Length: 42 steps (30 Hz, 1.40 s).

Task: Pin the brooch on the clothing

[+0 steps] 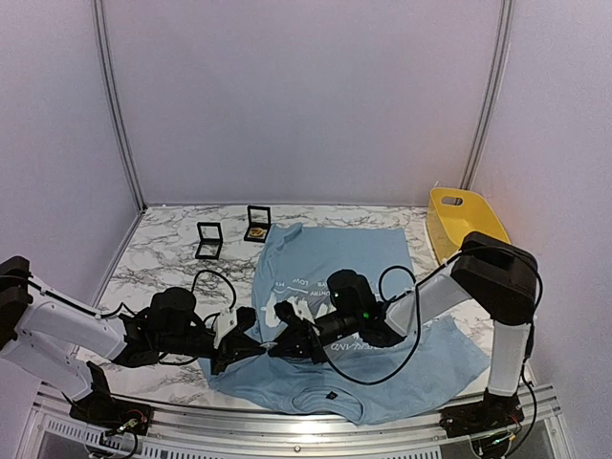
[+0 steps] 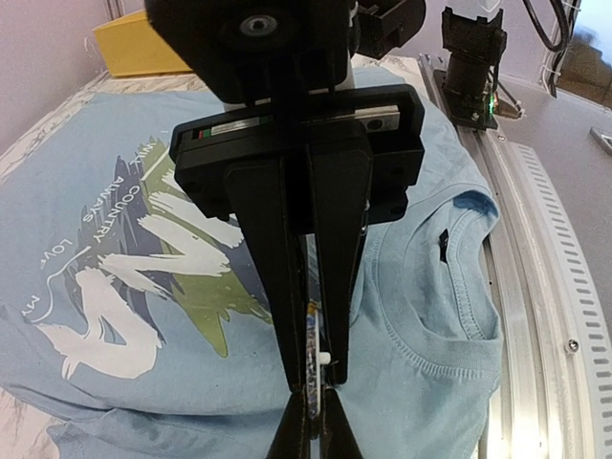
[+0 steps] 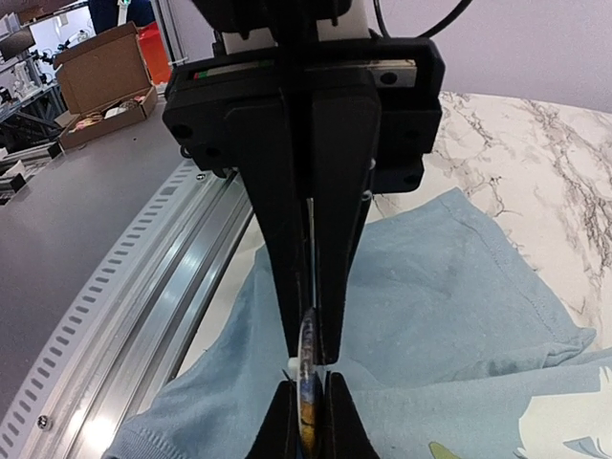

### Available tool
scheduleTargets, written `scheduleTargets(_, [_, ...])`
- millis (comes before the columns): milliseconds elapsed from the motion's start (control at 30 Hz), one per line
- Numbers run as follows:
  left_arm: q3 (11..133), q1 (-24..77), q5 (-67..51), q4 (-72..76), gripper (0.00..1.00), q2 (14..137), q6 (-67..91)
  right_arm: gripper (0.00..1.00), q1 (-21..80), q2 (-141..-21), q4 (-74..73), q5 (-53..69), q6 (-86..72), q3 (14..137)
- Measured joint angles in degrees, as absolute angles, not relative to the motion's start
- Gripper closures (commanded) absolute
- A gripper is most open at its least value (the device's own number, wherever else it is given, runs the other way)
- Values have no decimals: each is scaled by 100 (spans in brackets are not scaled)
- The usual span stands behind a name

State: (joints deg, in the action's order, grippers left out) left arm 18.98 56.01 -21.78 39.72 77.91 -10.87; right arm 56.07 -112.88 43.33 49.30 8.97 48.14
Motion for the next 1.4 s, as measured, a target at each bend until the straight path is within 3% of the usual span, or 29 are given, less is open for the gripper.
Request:
scheduleTargets(533, [1898, 5489, -1822, 3693, 100, 7791, -1090, 100, 5590, -11395, 3046, 4471, 268, 5483])
scheduleTargets(1067, [1977, 5474, -1492, 3769, 100, 7780, -937, 100, 5494, -11386, 4032, 4178, -1358, 5155])
scheduleTargets(1300, [2032, 5551, -1612, 3887, 100, 7754, -945, 94, 5494, -11386, 5411, 4145, -1809, 4556])
scheduleTargets(1400, [2036, 5553, -1643, 3918, 100, 7741, -978, 83, 5485, -11386, 5542, 4143, -1861, 4523])
